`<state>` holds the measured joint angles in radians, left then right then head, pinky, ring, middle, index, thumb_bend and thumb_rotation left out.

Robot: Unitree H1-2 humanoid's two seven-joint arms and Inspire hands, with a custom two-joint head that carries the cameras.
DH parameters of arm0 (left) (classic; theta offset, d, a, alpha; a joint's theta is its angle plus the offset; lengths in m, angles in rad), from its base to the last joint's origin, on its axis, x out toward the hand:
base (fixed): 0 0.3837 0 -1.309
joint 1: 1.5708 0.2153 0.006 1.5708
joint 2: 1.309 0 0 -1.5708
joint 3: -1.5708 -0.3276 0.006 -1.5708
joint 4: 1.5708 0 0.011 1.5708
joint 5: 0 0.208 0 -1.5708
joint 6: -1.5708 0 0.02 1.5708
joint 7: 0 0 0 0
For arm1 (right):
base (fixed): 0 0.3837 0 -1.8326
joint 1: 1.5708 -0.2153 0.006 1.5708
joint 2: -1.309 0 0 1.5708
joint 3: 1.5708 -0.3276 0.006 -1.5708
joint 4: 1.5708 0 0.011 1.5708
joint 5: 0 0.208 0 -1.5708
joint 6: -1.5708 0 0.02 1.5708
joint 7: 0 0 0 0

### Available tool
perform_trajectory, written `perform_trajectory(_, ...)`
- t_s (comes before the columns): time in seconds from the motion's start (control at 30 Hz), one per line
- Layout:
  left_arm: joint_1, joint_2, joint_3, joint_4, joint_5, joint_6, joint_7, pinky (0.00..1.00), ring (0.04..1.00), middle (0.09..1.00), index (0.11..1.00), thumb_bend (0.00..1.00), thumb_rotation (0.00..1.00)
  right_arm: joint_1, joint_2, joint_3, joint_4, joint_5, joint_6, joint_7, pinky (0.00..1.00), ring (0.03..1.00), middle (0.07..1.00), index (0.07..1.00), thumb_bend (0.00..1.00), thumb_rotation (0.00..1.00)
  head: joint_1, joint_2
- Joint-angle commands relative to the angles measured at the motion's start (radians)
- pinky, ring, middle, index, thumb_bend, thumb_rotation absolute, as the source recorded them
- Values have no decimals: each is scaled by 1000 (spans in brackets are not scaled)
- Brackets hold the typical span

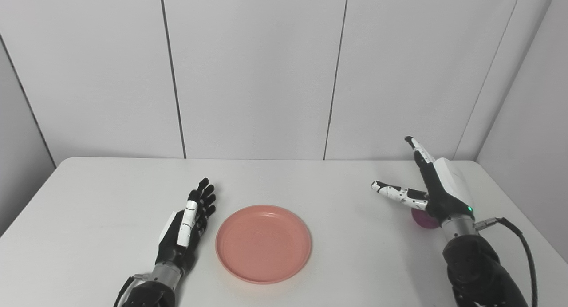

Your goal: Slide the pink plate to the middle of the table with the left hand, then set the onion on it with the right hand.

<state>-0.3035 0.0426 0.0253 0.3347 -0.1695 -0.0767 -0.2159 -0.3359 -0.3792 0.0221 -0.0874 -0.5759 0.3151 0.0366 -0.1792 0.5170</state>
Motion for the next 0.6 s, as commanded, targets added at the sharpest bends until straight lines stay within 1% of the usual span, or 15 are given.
perform_trajectory(0.0,-14,16,13,9,-23,-36,-17,1000,1000,1000,1000,723,1000,-52,-19,-19,1,-6,-1,-24,831,924,938,935,750,495,-9,2)
perform_trajectory(0.03,-14,20,15,15,-28,-42,-24,1000,1000,1000,1000,727,1000,-54,-21,-17,15,-13,-3,-29,813,916,930,929,766,495,-31,2)
perform_trajectory(0.13,-22,33,19,54,-43,-74,-45,1000,1000,1000,1000,730,1000,-63,-27,1,47,-39,1,-31,798,905,923,925,803,510,-48,-2)
perform_trajectory(0.17,-28,36,24,72,-47,-80,-49,1000,1000,1000,1000,730,1000,-66,-26,8,56,-48,4,-31,797,902,922,925,817,518,-64,-3)
perform_trajectory(0.2,-33,37,28,84,-50,-84,-52,1000,1000,1000,1000,729,1000,-68,-25,12,61,-54,5,-31,784,892,918,926,849,523,-64,-3)
perform_trajectory(0.27,-41,41,34,108,-53,-95,-57,1000,1000,1000,1000,726,1000,-73,-24,21,70,-66,18,-24,777,890,918,928,877,540,-82,-6)
perform_trajectory(0.33,-44,47,38,126,-55,-110,-65,1000,1000,1000,1000,725,1000,-76,-24,28,80,-76,38,-18,785,897,921,931,885,537,-111,-17)
perform_trajectory(0.47,-45,57,43,145,-62,-133,-82,1000,1000,1000,1000,730,1000,-79,-29,39,82,-100,75,-3,831,909,922,933,908,529,-159,-15)
perform_trajectory(0.53,-48,60,45,160,-66,-148,-94,1000,1000,1000,1000,723,1000,-82,-40,52,80,-121,103,16,837,908,919,934,919,539,-173,-15)
perform_trajectory(0.57,-52,60,47,174,-68,-156,-100,1000,1000,1000,1000,729,1000,-84,-46,56,80,-129,119,32,858,913,923,939,924,558,-173,-15)
